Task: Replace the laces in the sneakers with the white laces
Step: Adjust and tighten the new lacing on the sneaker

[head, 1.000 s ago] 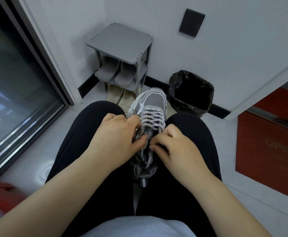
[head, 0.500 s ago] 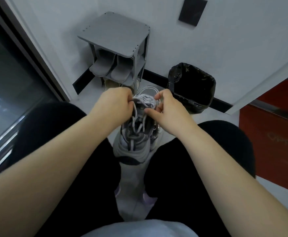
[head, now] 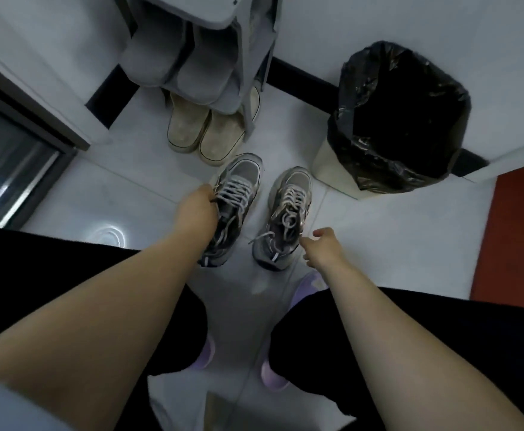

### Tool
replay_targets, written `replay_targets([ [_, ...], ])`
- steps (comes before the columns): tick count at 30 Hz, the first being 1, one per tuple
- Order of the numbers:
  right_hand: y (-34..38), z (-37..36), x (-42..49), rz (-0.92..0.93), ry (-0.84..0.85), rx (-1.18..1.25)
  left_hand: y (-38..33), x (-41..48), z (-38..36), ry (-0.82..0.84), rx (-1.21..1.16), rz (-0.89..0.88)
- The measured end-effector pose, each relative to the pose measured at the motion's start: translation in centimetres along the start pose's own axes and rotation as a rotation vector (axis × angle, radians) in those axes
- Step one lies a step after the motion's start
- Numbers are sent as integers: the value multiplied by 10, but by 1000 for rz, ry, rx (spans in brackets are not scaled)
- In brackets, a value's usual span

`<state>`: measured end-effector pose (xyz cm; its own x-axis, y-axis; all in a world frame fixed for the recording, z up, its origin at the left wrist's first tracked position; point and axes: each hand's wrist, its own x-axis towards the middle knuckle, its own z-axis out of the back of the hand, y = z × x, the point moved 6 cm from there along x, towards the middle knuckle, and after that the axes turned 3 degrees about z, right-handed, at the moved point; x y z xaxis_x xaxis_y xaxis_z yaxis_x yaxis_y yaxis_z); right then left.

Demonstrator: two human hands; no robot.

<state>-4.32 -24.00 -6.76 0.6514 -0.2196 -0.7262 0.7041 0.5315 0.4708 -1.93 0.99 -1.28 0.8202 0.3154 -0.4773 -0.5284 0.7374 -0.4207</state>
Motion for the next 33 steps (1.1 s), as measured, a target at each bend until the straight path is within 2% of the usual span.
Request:
replay_targets([
  [3, -1, -11, 26, -40, 20, -59, 15, 18, -25, 12, -56, 38],
  [8, 17, -18, 52, 88, -14, -349, 26, 33, -35, -30, -206, 170],
  [10, 20, -15, 52, 106, -55, -437, 24, 37, -38, 16, -219, 232],
  [14, 32, -10, 31, 118, -52, -460, 10, 27, -38, 135, -190, 253],
  [16, 42, -7, 13, 131, -8, -442, -9, 13, -30, 170, -205, 194],
  [21, 95, 18, -58, 269, 65, -514, -83, -42, 22, 276, -164, -105],
  [24, 130, 45, -118, 402, -11, -596, -104, -84, 74, 185, -54, -208],
  [27, 149, 66, -191, 554, -98, -666, -105, -131, 119, 99, -78, -319],
  [33, 117, 78, -314, 825, -187, -552, -87, -234, 171, -36, -118, -562],
])
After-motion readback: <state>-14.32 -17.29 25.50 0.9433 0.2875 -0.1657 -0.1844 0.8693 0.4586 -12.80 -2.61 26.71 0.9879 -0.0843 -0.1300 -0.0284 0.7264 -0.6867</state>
